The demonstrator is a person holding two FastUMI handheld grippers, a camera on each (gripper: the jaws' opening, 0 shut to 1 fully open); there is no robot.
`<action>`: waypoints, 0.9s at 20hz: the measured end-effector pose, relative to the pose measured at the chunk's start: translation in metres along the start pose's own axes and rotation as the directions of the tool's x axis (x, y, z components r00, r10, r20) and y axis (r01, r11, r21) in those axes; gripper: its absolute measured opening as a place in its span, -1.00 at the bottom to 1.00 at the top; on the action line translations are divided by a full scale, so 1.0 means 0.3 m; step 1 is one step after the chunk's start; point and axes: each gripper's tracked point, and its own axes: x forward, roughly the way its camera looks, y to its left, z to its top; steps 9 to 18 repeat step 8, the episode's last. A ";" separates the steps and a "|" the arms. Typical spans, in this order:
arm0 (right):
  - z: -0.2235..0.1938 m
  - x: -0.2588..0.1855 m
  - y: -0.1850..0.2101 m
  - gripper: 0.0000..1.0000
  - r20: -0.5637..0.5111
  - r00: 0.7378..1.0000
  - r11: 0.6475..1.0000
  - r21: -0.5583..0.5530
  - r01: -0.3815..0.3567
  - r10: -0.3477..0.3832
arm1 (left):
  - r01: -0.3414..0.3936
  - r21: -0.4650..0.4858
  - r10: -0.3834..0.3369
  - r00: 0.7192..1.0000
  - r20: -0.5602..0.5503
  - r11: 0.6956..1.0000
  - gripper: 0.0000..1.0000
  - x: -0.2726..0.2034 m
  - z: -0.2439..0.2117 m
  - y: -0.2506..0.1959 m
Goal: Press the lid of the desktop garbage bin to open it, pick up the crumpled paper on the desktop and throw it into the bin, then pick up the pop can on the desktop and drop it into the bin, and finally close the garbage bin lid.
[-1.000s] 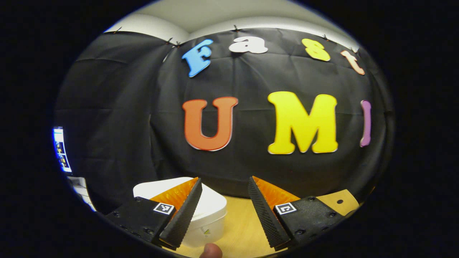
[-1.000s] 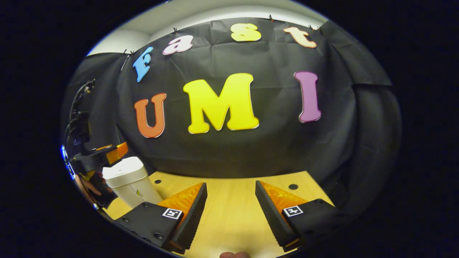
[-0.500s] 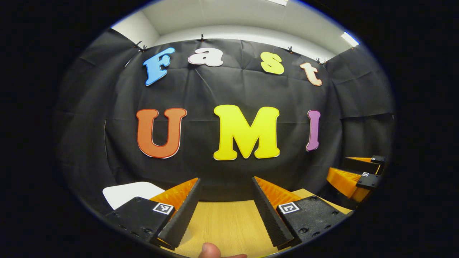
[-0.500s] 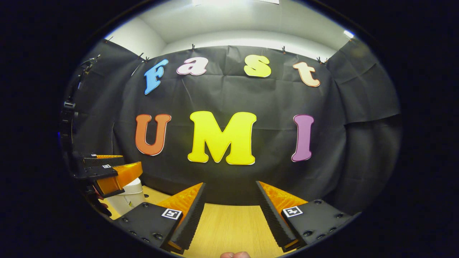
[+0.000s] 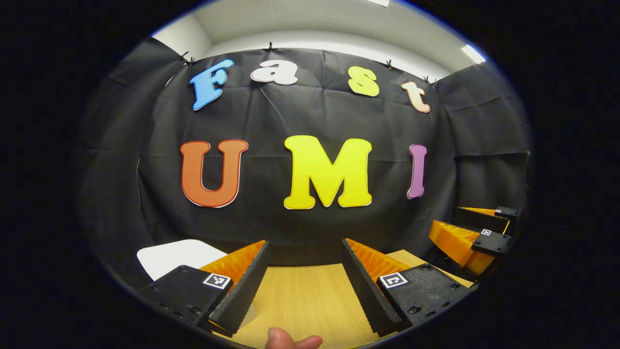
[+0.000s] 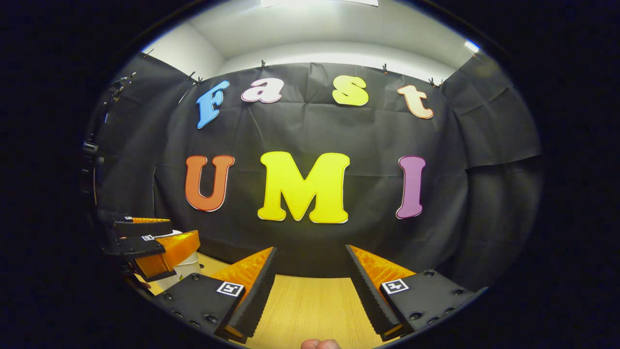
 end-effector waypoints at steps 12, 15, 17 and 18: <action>0.008 -0.003 0.006 0.66 0.004 1.000 1.000 0.008 -0.013 0.013 | 0.004 0.001 -0.004 1.000 0.017 1.000 0.91 -0.038 0.017 -0.008; 0.008 -0.003 0.006 0.66 0.004 1.000 1.000 0.008 -0.013 0.013 | 0.004 0.001 -0.004 1.000 0.017 1.000 0.91 -0.038 0.017 -0.008; 0.008 -0.003 0.006 0.66 0.004 1.000 1.000 0.008 -0.013 0.013 | 0.004 0.001 -0.004 1.000 0.017 1.000 0.91 -0.038 0.017 -0.008; 0.008 -0.003 0.006 0.66 0.004 1.000 1.000 0.008 -0.013 0.013 | 0.004 0.001 -0.004 1.000 0.017 1.000 0.91 -0.038 0.017 -0.008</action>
